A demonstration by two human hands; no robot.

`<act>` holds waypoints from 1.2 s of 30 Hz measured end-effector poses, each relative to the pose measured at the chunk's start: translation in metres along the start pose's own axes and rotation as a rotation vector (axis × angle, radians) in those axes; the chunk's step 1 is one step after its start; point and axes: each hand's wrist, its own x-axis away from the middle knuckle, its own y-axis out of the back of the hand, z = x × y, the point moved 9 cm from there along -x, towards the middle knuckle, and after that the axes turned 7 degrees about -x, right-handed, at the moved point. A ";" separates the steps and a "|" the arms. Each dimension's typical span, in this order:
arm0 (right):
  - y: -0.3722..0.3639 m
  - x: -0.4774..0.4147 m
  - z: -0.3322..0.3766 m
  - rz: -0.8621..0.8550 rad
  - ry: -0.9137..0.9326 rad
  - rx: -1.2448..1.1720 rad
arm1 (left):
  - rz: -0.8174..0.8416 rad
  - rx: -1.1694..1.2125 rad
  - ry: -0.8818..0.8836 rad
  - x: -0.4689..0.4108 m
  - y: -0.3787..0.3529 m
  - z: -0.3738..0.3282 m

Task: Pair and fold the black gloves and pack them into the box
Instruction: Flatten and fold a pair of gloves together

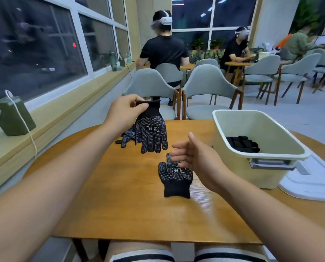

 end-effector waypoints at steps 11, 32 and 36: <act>-0.034 0.031 -0.014 0.182 -0.296 -0.023 | 0.084 0.180 0.040 0.036 -0.003 -0.037; -0.057 0.004 0.014 0.288 -0.332 -0.310 | 0.353 0.070 -0.228 0.069 -0.013 -0.090; -0.034 -0.014 0.013 0.172 -0.258 -0.356 | 0.351 0.068 -0.225 0.076 -0.025 -0.080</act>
